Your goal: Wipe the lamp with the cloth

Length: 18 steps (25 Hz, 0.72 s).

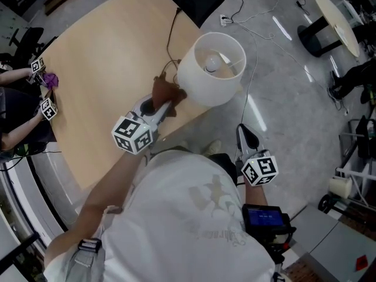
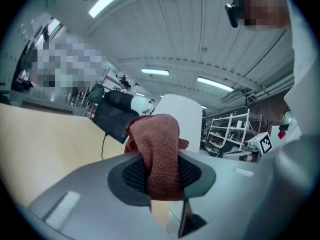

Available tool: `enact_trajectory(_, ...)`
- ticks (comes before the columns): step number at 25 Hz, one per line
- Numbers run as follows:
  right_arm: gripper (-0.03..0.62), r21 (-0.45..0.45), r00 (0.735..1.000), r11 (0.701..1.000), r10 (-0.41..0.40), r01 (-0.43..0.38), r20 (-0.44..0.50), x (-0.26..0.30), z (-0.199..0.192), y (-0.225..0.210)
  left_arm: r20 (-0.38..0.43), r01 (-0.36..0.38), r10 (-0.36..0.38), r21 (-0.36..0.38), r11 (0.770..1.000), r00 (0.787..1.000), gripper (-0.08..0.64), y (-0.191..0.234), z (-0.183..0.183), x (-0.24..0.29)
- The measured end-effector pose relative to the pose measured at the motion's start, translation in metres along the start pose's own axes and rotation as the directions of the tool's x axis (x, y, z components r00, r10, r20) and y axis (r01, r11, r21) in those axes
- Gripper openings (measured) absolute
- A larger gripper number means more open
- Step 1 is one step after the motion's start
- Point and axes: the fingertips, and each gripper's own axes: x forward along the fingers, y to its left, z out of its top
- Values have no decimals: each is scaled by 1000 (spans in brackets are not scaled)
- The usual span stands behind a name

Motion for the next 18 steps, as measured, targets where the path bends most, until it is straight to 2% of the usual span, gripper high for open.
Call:
enact_trajectory(5,11,-6,1000,1000,0,0,7,3,5,0,141,31,-41,73,997,989,118,-29,68,4)
enact_trajectory(10,11,-13,1000,1000,-7,7,4,5,5,1,223,60,-98,171,983,970,118,-55,120,15)
enact_trajectory(14,11,-5,1000,1000,-22,22,-1,2,0,-4,198,54,-94,201,978,976,118,-57,117,38)
enact_trajectory(18,11,0,999,999,-47,47,8,-5,-3,-5,160,40,-70,179,983,985,118,-48,96,41)
